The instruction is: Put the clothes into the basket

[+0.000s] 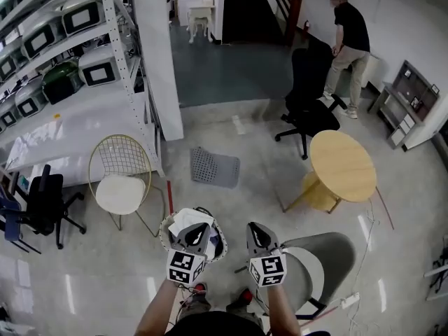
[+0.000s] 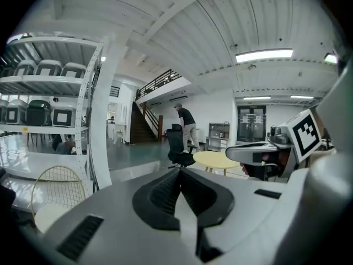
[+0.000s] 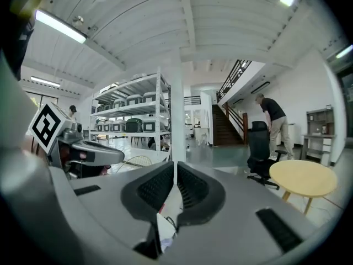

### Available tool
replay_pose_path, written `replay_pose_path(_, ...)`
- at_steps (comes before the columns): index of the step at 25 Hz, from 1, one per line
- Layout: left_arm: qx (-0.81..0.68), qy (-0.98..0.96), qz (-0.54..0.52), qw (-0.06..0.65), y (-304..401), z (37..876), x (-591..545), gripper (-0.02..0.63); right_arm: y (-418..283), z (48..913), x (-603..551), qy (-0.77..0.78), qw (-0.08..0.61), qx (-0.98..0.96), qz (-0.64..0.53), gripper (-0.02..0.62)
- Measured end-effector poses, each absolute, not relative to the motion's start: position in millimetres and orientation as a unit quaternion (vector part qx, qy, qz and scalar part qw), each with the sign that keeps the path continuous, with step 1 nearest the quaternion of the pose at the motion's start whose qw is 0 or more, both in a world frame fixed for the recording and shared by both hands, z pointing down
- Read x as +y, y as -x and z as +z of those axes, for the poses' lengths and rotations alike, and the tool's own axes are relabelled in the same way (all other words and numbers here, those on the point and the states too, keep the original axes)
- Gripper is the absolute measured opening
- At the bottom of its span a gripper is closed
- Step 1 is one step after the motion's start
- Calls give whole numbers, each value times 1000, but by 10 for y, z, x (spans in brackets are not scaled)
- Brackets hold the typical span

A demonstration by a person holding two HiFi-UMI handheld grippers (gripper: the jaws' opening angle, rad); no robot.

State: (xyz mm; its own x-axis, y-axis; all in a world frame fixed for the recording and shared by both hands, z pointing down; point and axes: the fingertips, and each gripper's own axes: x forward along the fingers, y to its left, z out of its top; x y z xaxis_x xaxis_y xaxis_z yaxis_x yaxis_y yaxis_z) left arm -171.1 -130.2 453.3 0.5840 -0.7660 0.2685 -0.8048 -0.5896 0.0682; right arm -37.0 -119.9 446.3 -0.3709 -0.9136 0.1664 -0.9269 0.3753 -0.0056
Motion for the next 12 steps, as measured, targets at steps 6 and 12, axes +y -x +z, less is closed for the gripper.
replay_pose_path(6, -417, -898, 110, 81, 1437, 4472, -1104, 6, -121, 4401, -811, -590, 67, -803, 47, 41)
replay_pose_path(12, -403, -906, 106, 80, 1251, 4441, -989, 6, -441, 4379, -562, -621, 60, -780, 51, 41)
